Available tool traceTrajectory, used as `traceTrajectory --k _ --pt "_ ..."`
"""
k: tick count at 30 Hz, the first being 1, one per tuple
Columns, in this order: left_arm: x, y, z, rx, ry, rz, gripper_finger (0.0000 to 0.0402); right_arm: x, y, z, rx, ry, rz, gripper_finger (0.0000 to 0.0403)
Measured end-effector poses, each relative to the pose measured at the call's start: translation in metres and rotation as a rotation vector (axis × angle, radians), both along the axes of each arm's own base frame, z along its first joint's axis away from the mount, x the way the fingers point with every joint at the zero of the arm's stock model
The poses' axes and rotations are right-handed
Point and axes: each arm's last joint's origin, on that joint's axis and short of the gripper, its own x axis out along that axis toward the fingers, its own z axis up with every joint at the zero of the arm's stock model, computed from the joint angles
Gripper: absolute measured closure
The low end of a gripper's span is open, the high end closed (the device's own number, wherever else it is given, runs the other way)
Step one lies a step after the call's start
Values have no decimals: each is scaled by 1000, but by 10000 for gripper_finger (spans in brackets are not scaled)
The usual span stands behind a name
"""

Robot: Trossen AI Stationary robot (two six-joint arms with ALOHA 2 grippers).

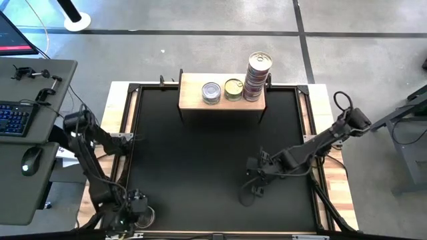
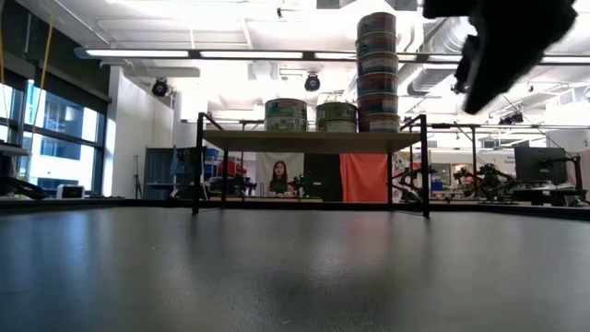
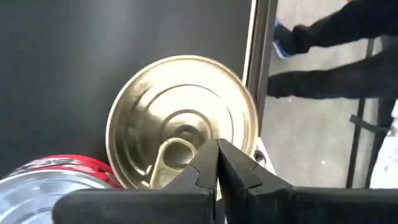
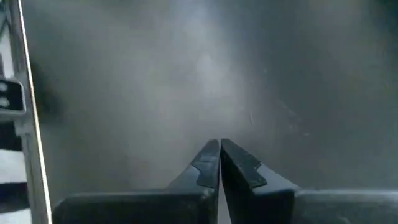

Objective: Stack canned seafood by type on shelf
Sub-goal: Stack the blue tuna can on top of the blue tuna can

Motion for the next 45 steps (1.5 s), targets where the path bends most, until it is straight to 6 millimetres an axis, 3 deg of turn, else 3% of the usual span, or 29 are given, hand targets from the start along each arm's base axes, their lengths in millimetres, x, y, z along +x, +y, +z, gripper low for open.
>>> traceTrajectory --k 5,9,14,19,23,26,30,36,41,45 --pt "13 1 -11 26 46 64 402 -8 11 -1 -39 7 96 401" --pt "40 11 -16 57 0 104 402 -16 16 4 -48 -5 147 402" --pt "94 35 -24 167 -194 150 402 -34 11 26 -73 -63 83 403" --pt "152 64 -44 269 -332 127 402 -49 5 46 -68 -171 -46 403" --pt "198 90 -63 277 -476 156 402 -50 6 48 -35 -209 -135 403" --pt "222 108 -69 257 -579 182 402 -44 8 43 -8 -201 -196 403" --pt "228 124 -59 295 -612 169 402 -29 5 30 5 -186 -312 403" --pt "211 130 -26 400 -602 98 401 2 -10 -4 70 -2 -357 403" --pt "201 136 -28 413 -625 120 401 41 -16 -32 125 -25 -247 403" --pt "195 138 -36 400 -636 121 401 63 -26 -60 146 -23 -278 403"
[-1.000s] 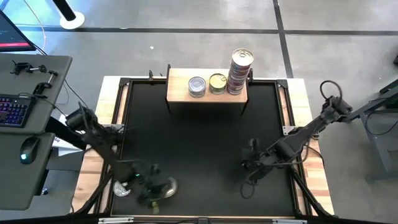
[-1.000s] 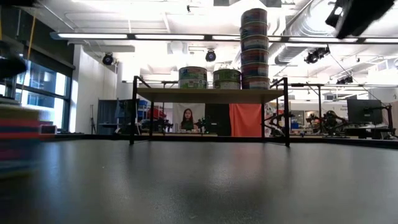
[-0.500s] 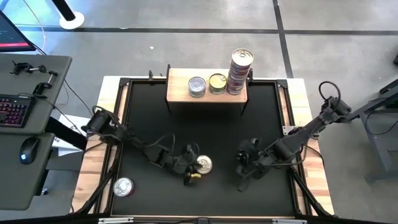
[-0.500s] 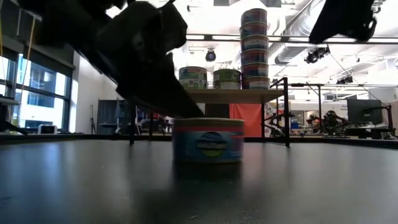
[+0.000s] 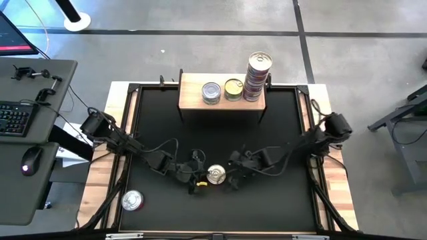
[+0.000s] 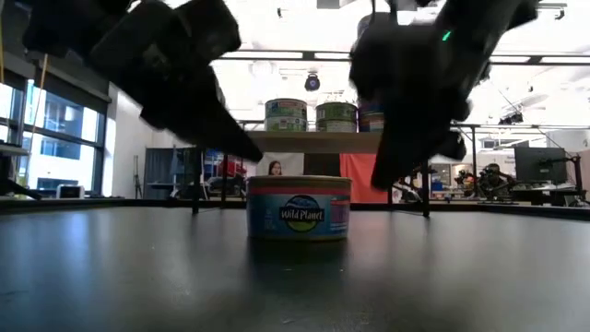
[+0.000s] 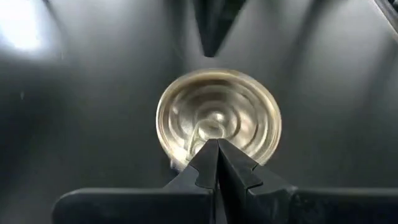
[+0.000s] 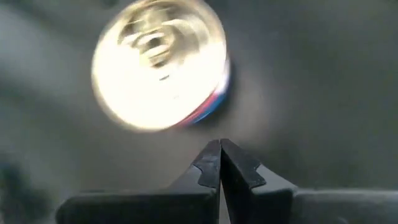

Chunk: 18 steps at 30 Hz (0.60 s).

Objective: Stack canned seafood by type on shelf
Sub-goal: Stack the blue tuna can on top of the blue tuna can

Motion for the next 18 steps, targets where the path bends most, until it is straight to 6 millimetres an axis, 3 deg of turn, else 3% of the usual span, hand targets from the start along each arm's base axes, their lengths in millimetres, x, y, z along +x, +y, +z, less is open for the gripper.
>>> traceTrajectory --k 5,18 --pt "-1 -1 -2 -29 -19 9 401 11 -12 -22 13 34 -88 403" --pt "5 -4 -26 -23 10 8 402 18 -3 -21 104 -43 -99 403"
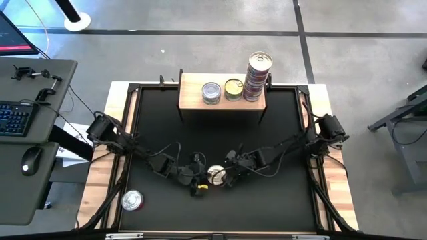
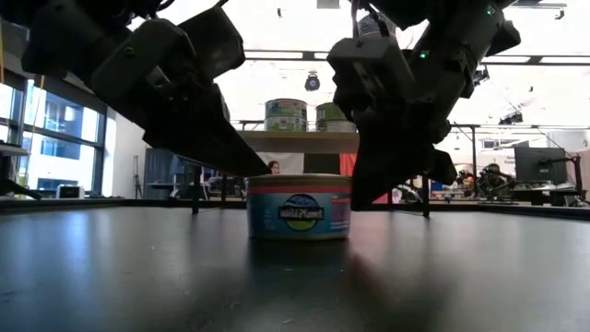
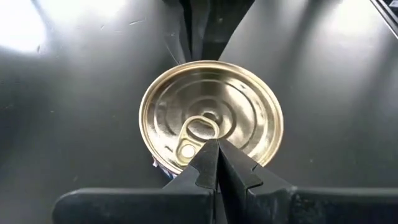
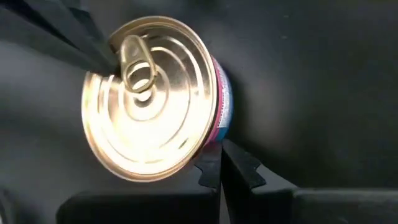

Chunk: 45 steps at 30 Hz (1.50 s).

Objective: Stack canned seafood by type on shelf
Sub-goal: Stack the blue tuna can on top of the blue tuna can

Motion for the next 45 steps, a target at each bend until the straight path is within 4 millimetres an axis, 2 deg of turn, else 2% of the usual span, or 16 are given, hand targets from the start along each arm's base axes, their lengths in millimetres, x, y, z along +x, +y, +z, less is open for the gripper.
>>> traceTrajectory --k 5,14,18,25,28,32,35,39,43,45 --pt "-4 0 -2 20 49 -8 402 0 5 8 49 -39 27 403" --pt "-6 4 -6 69 88 29 402 0 16 35 112 -180 44 403" --pt "-12 6 -17 105 161 19 401 3 16 39 111 -231 29 403" --pt "-19 9 -17 88 175 39 401 7 12 48 57 -317 58 403" --pt "-32 11 -13 47 200 84 401 5 5 68 -14 -396 140 403" --pt "-66 8 -9 -12 223 166 401 1 -7 87 -110 -459 297 396" --pt "-93 4 -5 -113 183 261 401 0 -18 93 -114 -401 414 360" --pt "-117 -5 1 -250 89 371 401 9 -27 103 -236 -267 656 264" --pt "-125 -13 6 -344 27 429 401 24 -31 110 -451 -156 857 162" --pt "-125 -17 8 -380 17 439 401 33 -31 113 -542 -113 945 126"
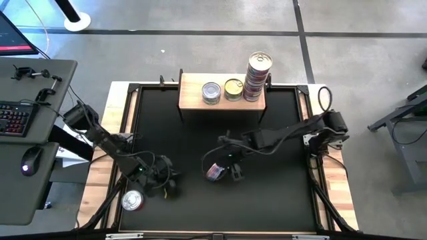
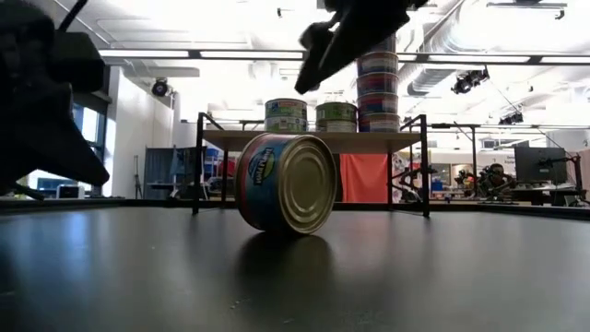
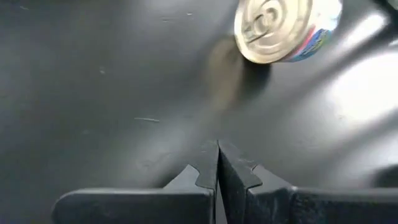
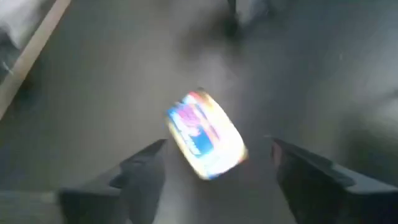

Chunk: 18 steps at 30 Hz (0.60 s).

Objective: Stack canned seafood by type on shelf
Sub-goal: Stack the blue tuna can on top of the blue tuna can

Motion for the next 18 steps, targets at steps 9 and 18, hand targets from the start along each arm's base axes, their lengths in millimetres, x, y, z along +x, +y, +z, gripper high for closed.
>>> traceTrajectory --k 9,18 --pt "4 -6 7 -47 -41 13 401 27 7 -21 -147 103 226 100" --pt "4 -5 6 -21 -31 -2 401 37 9 -48 -165 149 268 100"
